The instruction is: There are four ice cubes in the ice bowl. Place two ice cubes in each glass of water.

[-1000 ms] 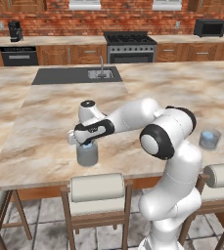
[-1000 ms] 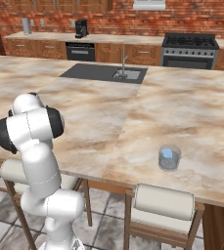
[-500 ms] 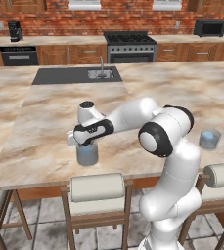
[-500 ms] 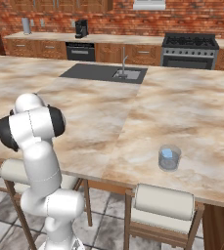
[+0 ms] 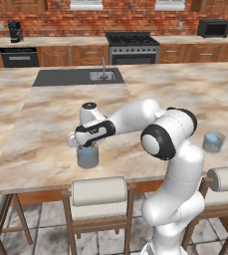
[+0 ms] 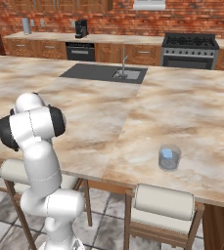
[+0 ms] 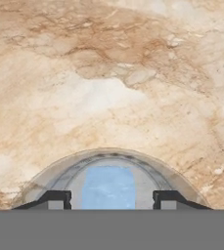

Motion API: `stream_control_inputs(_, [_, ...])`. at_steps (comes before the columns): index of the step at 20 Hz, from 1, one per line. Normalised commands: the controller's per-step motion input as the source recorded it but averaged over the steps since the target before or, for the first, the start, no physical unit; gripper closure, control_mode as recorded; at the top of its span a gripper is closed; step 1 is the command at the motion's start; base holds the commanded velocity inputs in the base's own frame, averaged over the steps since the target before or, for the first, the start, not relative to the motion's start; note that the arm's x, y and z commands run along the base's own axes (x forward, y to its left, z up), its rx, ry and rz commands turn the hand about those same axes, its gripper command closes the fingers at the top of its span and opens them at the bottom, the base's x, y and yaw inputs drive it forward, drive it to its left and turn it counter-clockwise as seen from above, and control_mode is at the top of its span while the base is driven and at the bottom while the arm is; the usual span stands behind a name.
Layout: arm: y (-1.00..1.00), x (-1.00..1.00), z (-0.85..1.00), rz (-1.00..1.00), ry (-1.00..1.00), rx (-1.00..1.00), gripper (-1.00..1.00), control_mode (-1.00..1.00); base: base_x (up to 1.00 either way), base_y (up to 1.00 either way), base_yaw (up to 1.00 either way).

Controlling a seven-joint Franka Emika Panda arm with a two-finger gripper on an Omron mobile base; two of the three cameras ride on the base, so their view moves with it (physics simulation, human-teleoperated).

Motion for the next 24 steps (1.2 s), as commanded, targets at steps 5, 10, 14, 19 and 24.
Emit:
stream_control_inputs(5, [0.00, 0.00, 0.00, 0.00, 0.00, 0.01, 1.00, -1.00, 0.00, 0.00, 0.00])
stream_control_inputs(10, [0.00, 0.00, 0.05, 0.01, 0.00, 0.05, 1.00, -1.00, 0.00, 0.00, 0.00])
stream_control_inputs(14, [0.00, -0.26, 0.47, 0.03, -0.04, 0.10, 1.00, -1.00, 0.00, 0.00, 0.00])
stream_control_inputs(19, [-0.28, -0.84, 0.75, 0.01, -0.12, 0.09, 1.00, -1.00, 0.00, 0.00, 0.00])
stream_control_inputs(24, [-0.86, -1.00, 0.20, 0.00, -0.05, 0.00, -1.00, -1.00, 0.00, 0.00, 0.00])
